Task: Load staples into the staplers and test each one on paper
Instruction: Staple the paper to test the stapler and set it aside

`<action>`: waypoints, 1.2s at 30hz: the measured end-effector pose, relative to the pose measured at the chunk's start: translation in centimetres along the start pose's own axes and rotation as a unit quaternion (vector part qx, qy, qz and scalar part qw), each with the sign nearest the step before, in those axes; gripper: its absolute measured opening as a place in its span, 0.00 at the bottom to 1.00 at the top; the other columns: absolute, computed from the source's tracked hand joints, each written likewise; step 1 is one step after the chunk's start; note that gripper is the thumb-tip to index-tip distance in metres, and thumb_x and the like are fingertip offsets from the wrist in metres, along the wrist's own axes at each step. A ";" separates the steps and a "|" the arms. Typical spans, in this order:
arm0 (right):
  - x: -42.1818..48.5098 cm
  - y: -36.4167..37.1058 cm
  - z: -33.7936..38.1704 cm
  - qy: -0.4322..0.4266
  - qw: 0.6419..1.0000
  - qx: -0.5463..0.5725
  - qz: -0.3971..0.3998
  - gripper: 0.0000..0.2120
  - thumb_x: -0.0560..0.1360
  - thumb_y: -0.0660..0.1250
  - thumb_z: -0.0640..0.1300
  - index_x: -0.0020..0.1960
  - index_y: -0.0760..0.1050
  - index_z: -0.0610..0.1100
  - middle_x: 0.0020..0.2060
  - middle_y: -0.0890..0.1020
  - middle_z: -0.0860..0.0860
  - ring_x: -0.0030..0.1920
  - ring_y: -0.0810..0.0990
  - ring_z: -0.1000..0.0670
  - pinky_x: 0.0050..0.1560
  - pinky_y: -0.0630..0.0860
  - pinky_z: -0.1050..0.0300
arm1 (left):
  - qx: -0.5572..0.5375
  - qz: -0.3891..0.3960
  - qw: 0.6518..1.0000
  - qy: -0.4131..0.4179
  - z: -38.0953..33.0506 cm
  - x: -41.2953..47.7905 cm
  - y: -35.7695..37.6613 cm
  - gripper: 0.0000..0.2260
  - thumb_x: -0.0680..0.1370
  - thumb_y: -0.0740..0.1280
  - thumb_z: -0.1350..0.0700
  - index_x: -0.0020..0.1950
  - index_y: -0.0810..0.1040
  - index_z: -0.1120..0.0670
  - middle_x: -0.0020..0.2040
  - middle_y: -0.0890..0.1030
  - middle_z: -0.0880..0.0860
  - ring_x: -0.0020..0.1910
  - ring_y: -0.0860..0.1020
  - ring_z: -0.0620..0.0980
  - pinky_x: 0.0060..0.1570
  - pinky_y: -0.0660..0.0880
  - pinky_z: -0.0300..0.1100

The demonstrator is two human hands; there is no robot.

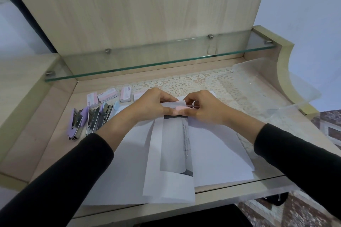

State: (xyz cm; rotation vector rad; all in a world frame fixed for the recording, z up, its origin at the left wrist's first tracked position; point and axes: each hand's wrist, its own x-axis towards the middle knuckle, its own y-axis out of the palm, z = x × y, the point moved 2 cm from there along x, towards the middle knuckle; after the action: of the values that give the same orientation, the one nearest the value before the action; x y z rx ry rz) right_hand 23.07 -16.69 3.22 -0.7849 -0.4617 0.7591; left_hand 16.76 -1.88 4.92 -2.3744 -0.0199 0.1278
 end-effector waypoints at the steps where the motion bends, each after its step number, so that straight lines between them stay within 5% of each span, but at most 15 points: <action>1: -0.1 -0.2 0.1 0.004 1.000 0.008 0.005 0.15 0.71 0.70 0.48 0.44 0.76 0.34 0.36 0.77 0.45 0.30 0.69 0.56 0.33 0.64 0.63 | 0.001 0.009 1.000 -0.005 0.0 0.0 -0.2 0.17 0.68 0.74 0.59 0.57 0.80 0.52 0.52 0.81 0.47 0.52 0.77 0.43 0.54 0.71 0.35; 6: -0.5 -1.7 -0.4 0.060 0.990 0.123 0.041 0.15 0.72 0.68 0.52 0.35 0.78 0.40 0.31 0.80 0.43 0.28 0.75 0.54 0.32 0.69 0.67 | 0.067 0.017 0.998 -0.015 0.5 -0.3 -0.5 0.26 0.66 0.76 0.56 0.63 0.74 0.49 0.57 0.75 0.43 0.56 0.71 0.41 0.56 0.65 0.35; 9: -1.0 -2.7 -1.2 0.093 0.985 0.144 0.037 0.24 0.73 0.65 0.56 0.36 0.76 0.33 0.29 0.77 0.43 0.28 0.73 0.53 0.33 0.67 0.65 | 0.089 -0.023 0.996 0.002 0.6 -0.8 -0.4 0.27 0.66 0.76 0.54 0.63 0.73 0.48 0.55 0.74 0.42 0.55 0.71 0.42 0.54 0.65 0.36; 14: -2.2 -3.9 -1.7 0.122 0.974 0.189 0.025 0.24 0.75 0.62 0.54 0.38 0.77 0.31 0.30 0.80 0.39 0.26 0.75 0.50 0.27 0.69 0.69 | 0.167 -0.111 0.977 0.077 0.3 -1.8 0.0 0.19 0.66 0.75 0.55 0.56 0.76 0.49 0.54 0.71 0.45 0.53 0.66 0.44 0.55 0.63 0.39; 18: -3.1 -4.3 -1.7 0.135 0.973 0.188 0.021 0.24 0.76 0.61 0.53 0.38 0.75 0.30 0.29 0.77 0.38 0.21 0.70 0.53 0.23 0.64 0.70 | 0.214 -0.095 0.968 0.091 0.6 -2.7 1.0 0.11 0.71 0.71 0.49 0.52 0.79 0.49 0.56 0.76 0.48 0.58 0.68 0.48 0.60 0.64 0.44; 23: -4.2 -4.9 -1.5 0.133 0.975 0.176 0.033 0.17 0.75 0.65 0.48 0.36 0.74 0.35 0.28 0.75 0.43 0.25 0.70 0.52 0.25 0.64 0.65 | 0.195 0.009 0.980 0.039 1.7 -4.7 2.0 0.25 0.70 0.68 0.39 0.65 0.71 0.45 0.66 0.68 0.41 0.66 0.63 0.42 0.66 0.59 0.38; 26: -4.8 -5.1 -1.7 0.149 0.970 0.186 0.048 0.09 0.74 0.65 0.40 0.45 0.77 0.34 0.28 0.76 0.42 0.28 0.71 0.50 0.26 0.64 0.62 | 0.170 0.055 0.984 0.004 2.4 -5.9 1.9 0.34 0.65 0.68 0.34 0.69 0.65 0.41 0.71 0.60 0.38 0.71 0.55 0.42 0.70 0.54 0.42; 32: -5.5 -5.1 -1.9 0.168 0.967 0.187 0.050 0.10 0.71 0.65 0.35 0.50 0.77 0.45 0.39 0.80 0.45 0.38 0.76 0.48 0.37 0.69 0.56 | 0.223 0.042 0.974 0.018 2.7 -7.1 2.8 0.38 0.67 0.63 0.30 0.72 0.58 0.42 0.75 0.52 0.41 0.74 0.48 0.43 0.72 0.45 0.45; 36: -5.7 -5.2 -1.8 0.182 0.967 0.180 0.011 0.13 0.71 0.67 0.36 0.55 0.75 0.44 0.40 0.79 0.46 0.37 0.75 0.51 0.37 0.67 0.60 | 0.212 0.008 0.976 0.037 3.5 -6.9 3.5 0.49 0.57 0.47 0.19 0.73 0.56 0.41 0.75 0.52 0.43 0.74 0.47 0.42 0.73 0.42 0.49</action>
State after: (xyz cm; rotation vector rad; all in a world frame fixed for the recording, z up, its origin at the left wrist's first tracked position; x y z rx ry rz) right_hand 22.73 -24.26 5.53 -0.5705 0.0197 0.6751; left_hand 9.48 -2.38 0.59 -1.9507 0.0579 0.0448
